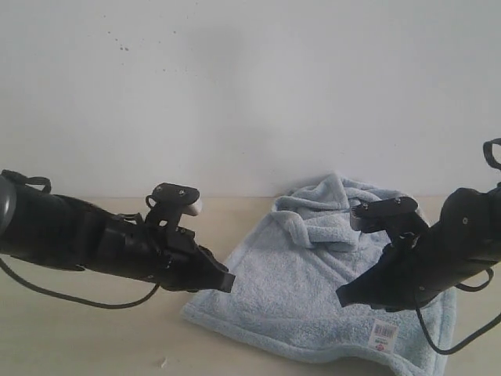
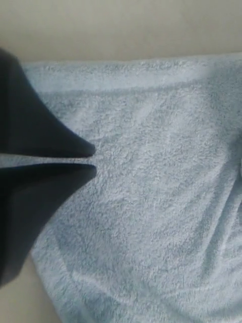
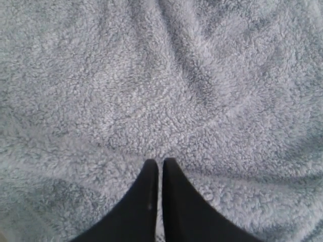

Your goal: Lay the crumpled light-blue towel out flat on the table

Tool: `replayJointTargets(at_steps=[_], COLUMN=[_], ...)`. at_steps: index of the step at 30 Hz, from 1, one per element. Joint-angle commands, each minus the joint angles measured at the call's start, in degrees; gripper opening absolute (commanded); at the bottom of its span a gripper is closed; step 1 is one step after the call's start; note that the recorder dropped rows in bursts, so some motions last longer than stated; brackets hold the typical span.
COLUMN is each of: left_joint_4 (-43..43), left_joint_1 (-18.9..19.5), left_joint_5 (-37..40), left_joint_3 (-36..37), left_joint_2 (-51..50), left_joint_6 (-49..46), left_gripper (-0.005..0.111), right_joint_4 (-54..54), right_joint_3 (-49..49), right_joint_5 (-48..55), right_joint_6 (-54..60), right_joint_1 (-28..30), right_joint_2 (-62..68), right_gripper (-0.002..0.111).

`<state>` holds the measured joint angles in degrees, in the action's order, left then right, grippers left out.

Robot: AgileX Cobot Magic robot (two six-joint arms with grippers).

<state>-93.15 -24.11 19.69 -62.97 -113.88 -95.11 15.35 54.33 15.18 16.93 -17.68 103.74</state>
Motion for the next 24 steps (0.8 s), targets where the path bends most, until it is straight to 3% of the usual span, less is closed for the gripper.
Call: replayJointTargets(at_steps=[1, 16, 24], left_joint_4=[1.10, 1.77, 11.91], left_joint_1=[-0.52, -0.52, -0.52], left_joint_5=[-2.30, -1.69, -1.42], left_joint_3=[-1.93, -1.66, 2.88], left_joint_2=[-2.58, -8.46, -8.46], left_joint_6=[-0.53, 0.34, 10.32], left_gripper=[0.004, 0.004, 0.004], right_joint_4=[-0.71, -1.71, -1.76], right_joint_3=[0.46, 0.46, 0.19], right_joint_5=[-0.98, 3.27, 9.25], right_joint_6=[0.49, 0.49, -1.49], right_joint_1=[-0.05, -0.05, -0.05], right_joint_2=[-0.05, 4.36, 4.99], right_gripper=[0.003, 0.003, 0.003])
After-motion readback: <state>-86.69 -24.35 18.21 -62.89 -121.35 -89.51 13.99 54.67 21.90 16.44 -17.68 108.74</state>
